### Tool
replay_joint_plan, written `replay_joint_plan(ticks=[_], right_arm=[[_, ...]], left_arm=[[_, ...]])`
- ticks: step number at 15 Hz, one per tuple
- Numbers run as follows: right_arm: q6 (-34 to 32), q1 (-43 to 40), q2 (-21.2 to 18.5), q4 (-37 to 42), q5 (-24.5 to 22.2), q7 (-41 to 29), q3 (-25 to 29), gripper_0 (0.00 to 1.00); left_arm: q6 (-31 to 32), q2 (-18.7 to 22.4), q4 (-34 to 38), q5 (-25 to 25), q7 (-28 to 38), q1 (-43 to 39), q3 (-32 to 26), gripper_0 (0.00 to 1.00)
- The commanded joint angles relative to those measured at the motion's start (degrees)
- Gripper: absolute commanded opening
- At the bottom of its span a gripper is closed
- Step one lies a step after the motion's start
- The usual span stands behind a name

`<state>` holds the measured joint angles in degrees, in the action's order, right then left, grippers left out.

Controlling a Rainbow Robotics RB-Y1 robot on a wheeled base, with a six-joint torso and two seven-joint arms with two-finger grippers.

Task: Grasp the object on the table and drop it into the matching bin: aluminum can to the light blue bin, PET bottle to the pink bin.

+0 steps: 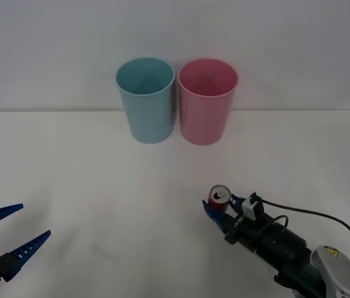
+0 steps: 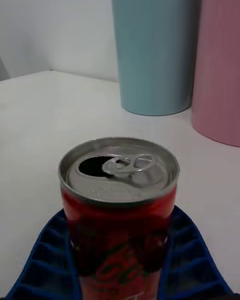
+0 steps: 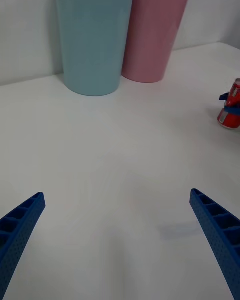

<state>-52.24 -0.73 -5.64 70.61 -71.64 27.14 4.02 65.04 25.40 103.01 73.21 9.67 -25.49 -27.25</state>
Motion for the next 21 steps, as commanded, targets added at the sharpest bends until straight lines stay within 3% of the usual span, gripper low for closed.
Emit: replay_joint_plan(ticks=[1,8,15,21], right_arm=[[0.1,-0.1,0.0,0.2,0.4,0.0,-0.2,0.0],[0.5,-0.9,-1.2,4.3,1.7,-1.0,-0.6,0.0],[7.4,-7.4,-8.7,23.1,4.4,-17.4,-7.5,0.0],[8.9,-7.6,-10.5,32.6,4.8,-28.9,-8.5,0.0]], left_arm=[[0.0,0.0,0.0,0.0,0.0,0.0,0.0,1.0],[0.0,0.0,0.0,0.0,0.0,0.0,0.0,1.0],[0.0,0.0,0.0,0.0,0.0,0.0,0.0,1.0],[0.0,0.0,0.0,0.0,0.0,0.0,0.0,1.0]])
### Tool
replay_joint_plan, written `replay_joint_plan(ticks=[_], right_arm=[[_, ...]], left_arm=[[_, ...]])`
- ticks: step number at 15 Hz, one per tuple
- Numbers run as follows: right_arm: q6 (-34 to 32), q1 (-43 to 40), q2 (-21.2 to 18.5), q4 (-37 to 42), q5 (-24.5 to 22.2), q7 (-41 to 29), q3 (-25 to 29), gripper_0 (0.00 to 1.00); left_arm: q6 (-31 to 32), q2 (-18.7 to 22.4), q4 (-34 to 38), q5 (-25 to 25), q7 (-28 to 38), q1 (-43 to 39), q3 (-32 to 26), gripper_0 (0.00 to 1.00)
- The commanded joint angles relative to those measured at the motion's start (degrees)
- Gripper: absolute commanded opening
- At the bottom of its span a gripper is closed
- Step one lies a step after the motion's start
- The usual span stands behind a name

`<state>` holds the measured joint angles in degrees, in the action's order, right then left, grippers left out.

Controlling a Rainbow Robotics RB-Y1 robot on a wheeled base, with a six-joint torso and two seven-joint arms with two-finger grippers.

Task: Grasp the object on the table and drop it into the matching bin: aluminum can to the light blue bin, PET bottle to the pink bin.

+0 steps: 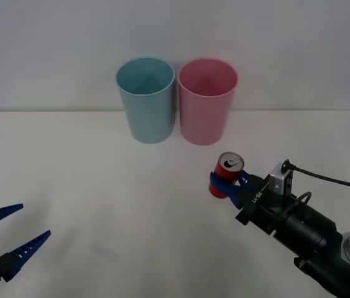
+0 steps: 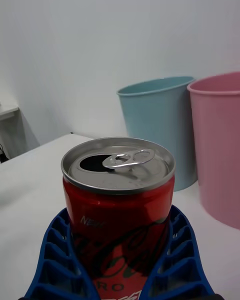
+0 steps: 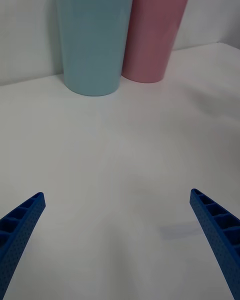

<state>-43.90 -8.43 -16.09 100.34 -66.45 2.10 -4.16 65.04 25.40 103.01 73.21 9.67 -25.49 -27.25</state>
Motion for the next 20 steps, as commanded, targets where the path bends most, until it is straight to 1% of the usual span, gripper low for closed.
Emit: replay_joint_plan(ticks=[1,5,7,8,10,13,14,16,18,20], right_arm=[[1.1,0.1,-0.1,4.4,-1.0,-6.0,-0.4,0.0],[2.6,1.5,-0.2,10.0,-2.0,-14.8,-1.6,0.0],[3.6,4.7,-0.2,10.8,-4.2,-18.8,-2.3,0.0],[4.6,6.2,-0.2,10.8,-5.0,-19.2,-2.8,0.0],[10.4,11.1,-1.0,10.8,-7.9,-20.3,-5.7,0.0],[20.7,17.0,-3.8,10.1,-8.1,-21.2,-11.6,0.0],[22.3,18.9,-4.3,9.3,-8.1,-21.3,-12.7,0.0],[22.8,23.9,-4.4,5.8,-8.6,-21.3,-13.4,0.0],[22.8,28.9,-3.8,1.4,-10.4,-21.2,-13.6,0.0],[22.7,33.6,-3.1,-3.4,-11.1,-20.7,-13.9,0.0]], left_arm=[[0.0,0.0,0.0,0.0,0.0,0.0,0.0,1.0],[0.0,0.0,0.0,0.0,0.0,0.0,0.0,1.0],[0.0,0.0,0.0,0.0,0.0,0.0,0.0,1.0],[0.0,0.0,0.0,0.0,0.0,0.0,0.0,1.0],[0.0,0.0,0.0,0.0,0.0,0.0,0.0,1.0],[0.0,0.0,0.0,0.0,0.0,0.0,0.0,1.0],[0.0,0.0,0.0,0.0,0.0,0.0,0.0,1.0],[0.0,0.0,0.0,0.0,0.0,0.0,0.0,1.0],[0.0,0.0,0.0,0.0,0.0,0.0,0.0,1.0],[0.0,0.0,0.0,0.0,0.0,0.0,0.0,1.0]])
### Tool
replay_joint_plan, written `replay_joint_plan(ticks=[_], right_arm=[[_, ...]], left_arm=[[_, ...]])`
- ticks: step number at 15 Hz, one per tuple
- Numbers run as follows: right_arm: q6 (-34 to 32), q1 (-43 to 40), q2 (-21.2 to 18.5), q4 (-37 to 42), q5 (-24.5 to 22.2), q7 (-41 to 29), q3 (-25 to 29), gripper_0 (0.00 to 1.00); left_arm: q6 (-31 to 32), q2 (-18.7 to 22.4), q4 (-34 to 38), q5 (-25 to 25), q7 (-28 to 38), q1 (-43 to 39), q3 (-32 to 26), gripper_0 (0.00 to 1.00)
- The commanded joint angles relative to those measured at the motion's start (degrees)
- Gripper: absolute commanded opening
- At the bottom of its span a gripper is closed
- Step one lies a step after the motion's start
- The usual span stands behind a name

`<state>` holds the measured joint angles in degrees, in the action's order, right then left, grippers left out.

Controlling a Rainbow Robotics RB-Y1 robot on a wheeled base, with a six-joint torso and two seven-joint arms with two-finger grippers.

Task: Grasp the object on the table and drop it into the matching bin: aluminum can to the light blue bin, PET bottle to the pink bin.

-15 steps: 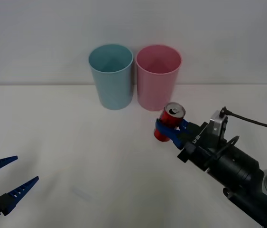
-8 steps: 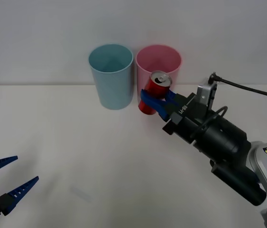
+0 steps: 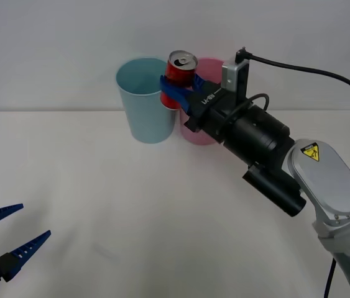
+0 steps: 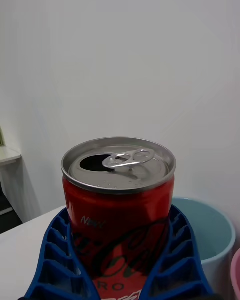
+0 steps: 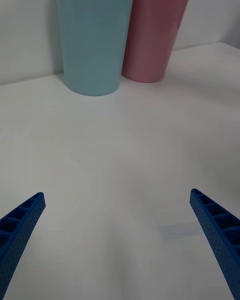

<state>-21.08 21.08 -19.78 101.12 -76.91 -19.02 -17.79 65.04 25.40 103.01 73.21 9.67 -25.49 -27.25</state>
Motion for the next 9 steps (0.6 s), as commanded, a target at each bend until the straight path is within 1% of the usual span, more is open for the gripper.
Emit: replay_joint_plan(ticks=[1,9], right_arm=[[0.0,6.6,0.9,-6.7,-1.0,0.5,-0.4,0.0],[0.0,22.5,7.0,-27.4,-5.9,1.4,-0.2,0.0]], left_arm=[[0.0,0.0,0.0,0.0,0.0,0.0,0.0,1.0],[0.0,0.0,0.0,0.0,0.0,0.0,0.0,1.0]])
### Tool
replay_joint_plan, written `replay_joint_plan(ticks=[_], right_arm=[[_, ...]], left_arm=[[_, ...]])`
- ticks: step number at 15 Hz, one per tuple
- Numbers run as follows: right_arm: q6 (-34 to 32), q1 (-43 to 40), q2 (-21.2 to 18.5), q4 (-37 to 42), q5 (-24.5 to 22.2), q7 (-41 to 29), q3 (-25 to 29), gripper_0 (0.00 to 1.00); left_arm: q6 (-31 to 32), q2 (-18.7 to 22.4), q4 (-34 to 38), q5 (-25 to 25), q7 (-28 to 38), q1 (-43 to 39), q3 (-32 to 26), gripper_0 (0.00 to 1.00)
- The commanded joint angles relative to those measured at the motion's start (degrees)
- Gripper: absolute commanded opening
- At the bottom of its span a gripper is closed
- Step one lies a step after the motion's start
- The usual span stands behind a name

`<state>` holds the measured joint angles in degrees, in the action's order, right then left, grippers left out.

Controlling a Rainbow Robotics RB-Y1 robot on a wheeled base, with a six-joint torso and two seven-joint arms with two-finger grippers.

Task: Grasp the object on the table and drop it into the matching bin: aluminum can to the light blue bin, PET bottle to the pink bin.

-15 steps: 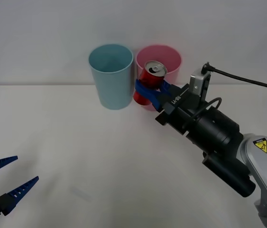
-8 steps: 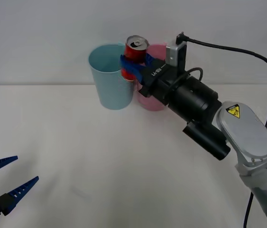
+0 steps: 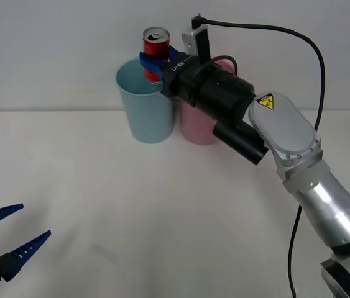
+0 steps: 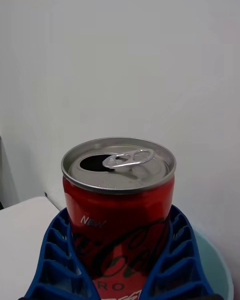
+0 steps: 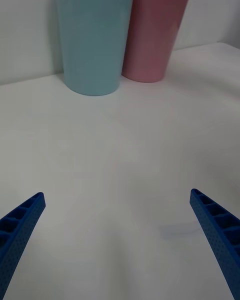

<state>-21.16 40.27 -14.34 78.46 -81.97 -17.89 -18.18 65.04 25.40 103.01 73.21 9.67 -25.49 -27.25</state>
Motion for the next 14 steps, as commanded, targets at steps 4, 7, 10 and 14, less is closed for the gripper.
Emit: replay_joint_plan(ticks=[4,7,10,14], right_arm=[[0.1,9.6,4.4,-14.7,-2.4,1.3,1.6,0.0],[2.6,14.5,6.3,-22.2,-2.5,2.2,2.1,0.0],[5.3,17.0,7.7,-26.5,-2.6,2.8,2.2,0.0],[6.0,17.6,8.1,-27.5,-2.6,3.1,2.2,0.02]], left_arm=[[0.0,0.0,0.0,0.0,0.0,0.0,0.0,1.0],[0.0,0.0,0.0,0.0,0.0,0.0,0.0,1.0],[0.0,0.0,0.0,0.0,0.0,0.0,0.0,1.0],[0.0,0.0,0.0,0.0,0.0,0.0,0.0,1.0]])
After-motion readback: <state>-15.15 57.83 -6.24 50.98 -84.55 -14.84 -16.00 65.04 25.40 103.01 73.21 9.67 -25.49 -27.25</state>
